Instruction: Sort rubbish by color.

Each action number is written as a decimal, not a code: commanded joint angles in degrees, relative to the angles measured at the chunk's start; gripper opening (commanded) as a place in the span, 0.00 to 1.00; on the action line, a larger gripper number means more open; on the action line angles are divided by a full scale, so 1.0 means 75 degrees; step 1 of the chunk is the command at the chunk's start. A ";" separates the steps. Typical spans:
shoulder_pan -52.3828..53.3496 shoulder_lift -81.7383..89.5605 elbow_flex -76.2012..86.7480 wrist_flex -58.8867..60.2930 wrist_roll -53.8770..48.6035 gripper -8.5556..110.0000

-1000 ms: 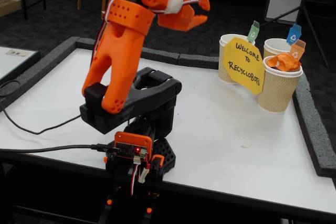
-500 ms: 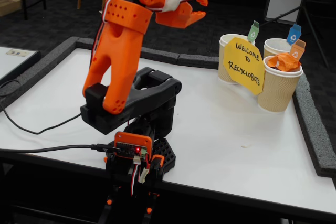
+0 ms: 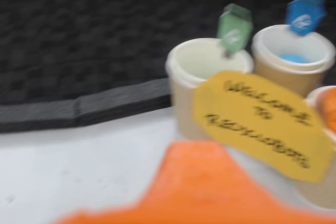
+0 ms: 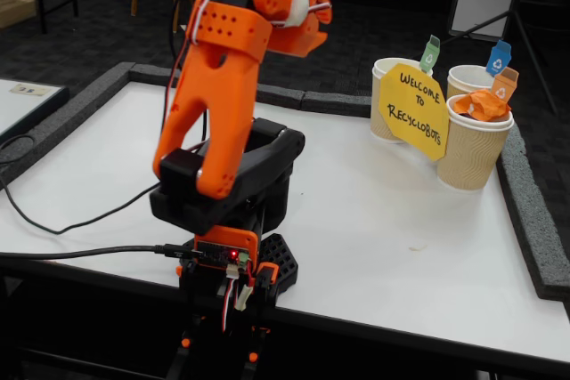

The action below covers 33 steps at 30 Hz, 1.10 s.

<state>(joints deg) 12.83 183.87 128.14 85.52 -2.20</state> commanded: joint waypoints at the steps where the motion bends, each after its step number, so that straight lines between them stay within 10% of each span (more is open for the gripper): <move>1: -0.0609 -0.0129 0.0176 -0.0562 -0.0152 0.07; 33: -0.1512 -0.0129 0.6352 -0.4652 -0.0164 0.07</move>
<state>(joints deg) 0.53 182.90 176.92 52.82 -2.20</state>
